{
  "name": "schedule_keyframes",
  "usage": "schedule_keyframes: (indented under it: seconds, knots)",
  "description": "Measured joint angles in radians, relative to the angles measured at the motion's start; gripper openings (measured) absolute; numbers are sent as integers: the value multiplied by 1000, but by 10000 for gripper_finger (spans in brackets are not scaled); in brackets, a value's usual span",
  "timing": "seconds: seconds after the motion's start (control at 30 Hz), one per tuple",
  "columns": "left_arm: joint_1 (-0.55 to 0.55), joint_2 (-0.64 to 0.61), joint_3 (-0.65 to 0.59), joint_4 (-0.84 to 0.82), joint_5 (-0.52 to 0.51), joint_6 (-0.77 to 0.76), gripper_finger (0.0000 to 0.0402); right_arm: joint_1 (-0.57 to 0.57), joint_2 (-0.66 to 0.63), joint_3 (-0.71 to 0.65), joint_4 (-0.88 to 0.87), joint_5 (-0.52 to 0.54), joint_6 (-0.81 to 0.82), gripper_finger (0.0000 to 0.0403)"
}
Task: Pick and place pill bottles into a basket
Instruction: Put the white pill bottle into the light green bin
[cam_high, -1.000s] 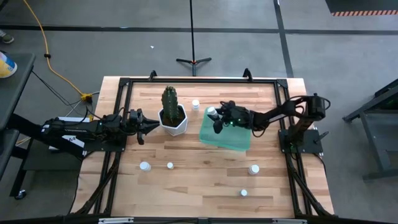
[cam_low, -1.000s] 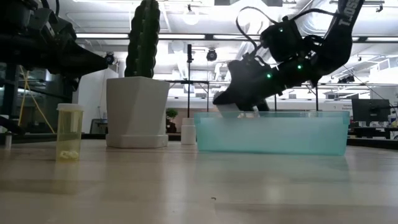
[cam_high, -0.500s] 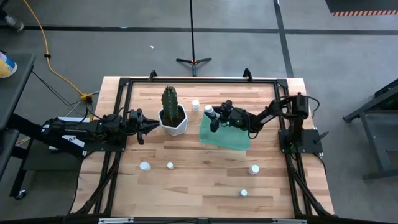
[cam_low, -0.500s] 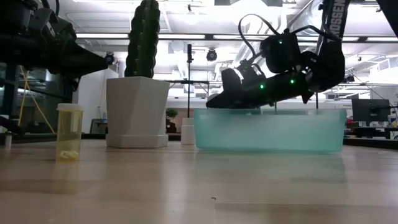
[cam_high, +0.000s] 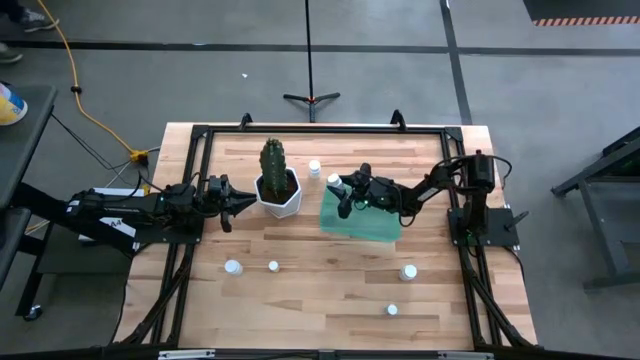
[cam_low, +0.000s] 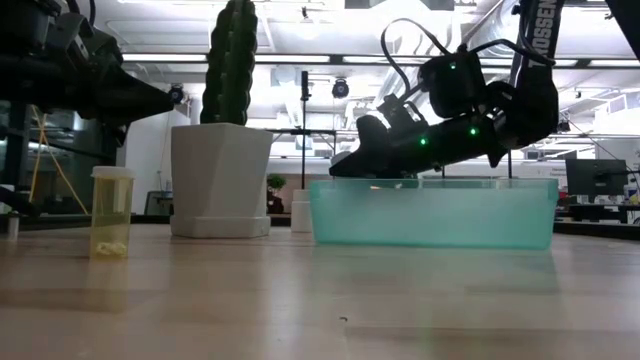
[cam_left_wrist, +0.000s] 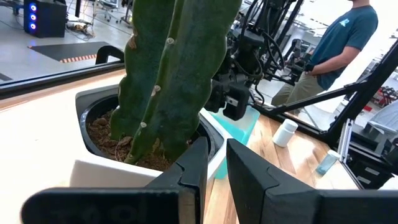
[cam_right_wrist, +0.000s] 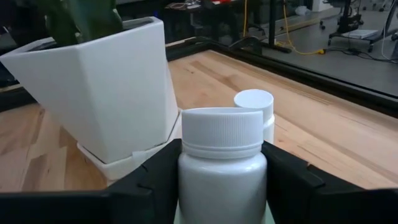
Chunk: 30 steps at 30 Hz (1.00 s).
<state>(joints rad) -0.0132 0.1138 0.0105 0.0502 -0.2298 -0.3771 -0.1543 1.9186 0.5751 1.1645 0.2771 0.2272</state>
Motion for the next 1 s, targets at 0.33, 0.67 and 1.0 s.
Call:
schedule_keyframes:
  seconds: [0.33,0.67,1.0]
  knots:
    - [0,0,0,0,0,-21,97,0,0,0,0,-3,0,191]
    - [0,0,0,0,0,-22,97,0,0,0,0,-23,-8,221]
    - [0,0,0,0,0,-24,97,0,0,0,16,-24,3,236]
